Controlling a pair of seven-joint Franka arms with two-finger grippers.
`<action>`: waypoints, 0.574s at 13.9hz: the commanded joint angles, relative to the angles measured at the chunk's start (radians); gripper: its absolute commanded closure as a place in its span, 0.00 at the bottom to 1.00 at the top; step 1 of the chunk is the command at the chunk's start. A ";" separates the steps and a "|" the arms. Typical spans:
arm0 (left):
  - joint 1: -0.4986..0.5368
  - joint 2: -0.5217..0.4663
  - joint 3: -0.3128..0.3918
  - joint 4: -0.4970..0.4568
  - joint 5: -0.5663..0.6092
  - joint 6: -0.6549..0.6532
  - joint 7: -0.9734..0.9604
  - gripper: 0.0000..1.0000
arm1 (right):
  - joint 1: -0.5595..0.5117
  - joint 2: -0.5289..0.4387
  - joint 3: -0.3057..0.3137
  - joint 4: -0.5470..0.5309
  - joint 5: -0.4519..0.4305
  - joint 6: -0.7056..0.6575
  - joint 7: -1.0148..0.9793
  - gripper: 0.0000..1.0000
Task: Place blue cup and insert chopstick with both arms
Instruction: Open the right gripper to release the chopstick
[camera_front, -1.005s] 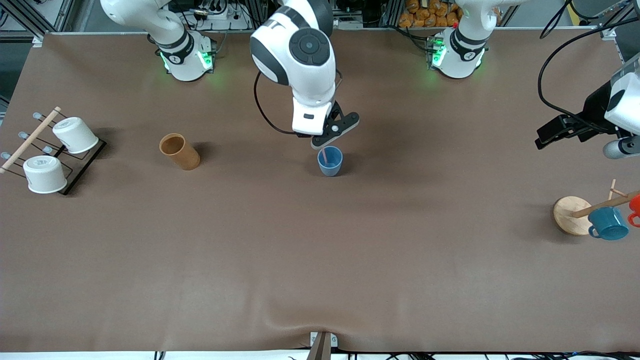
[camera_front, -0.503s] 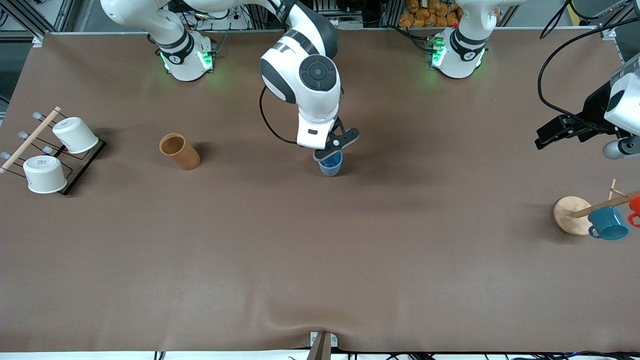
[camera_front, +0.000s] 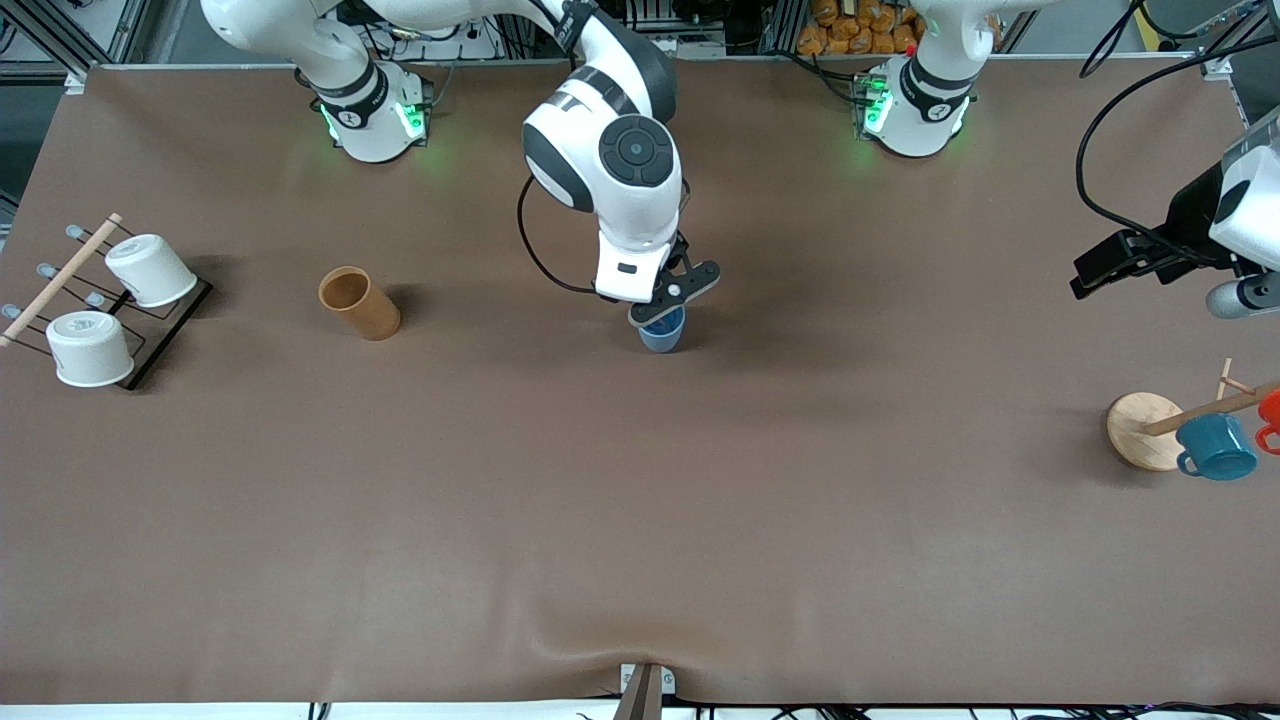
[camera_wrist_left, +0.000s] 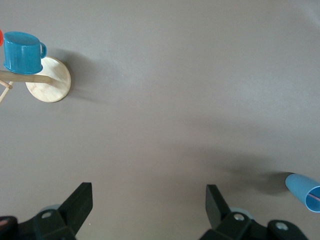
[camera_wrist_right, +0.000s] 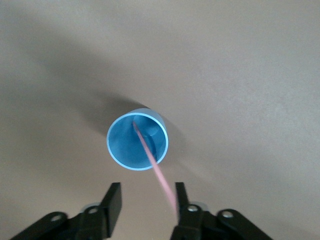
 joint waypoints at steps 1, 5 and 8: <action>0.007 -0.007 0.000 -0.001 -0.019 0.004 0.027 0.00 | -0.003 -0.020 -0.009 0.009 -0.009 -0.012 0.014 0.00; 0.007 -0.007 0.002 -0.001 -0.021 0.004 0.027 0.00 | -0.080 -0.132 -0.021 0.009 -0.011 -0.118 0.014 0.00; 0.005 -0.007 0.000 -0.001 -0.019 0.003 0.028 0.00 | -0.207 -0.214 -0.046 -0.023 -0.011 -0.186 0.001 0.00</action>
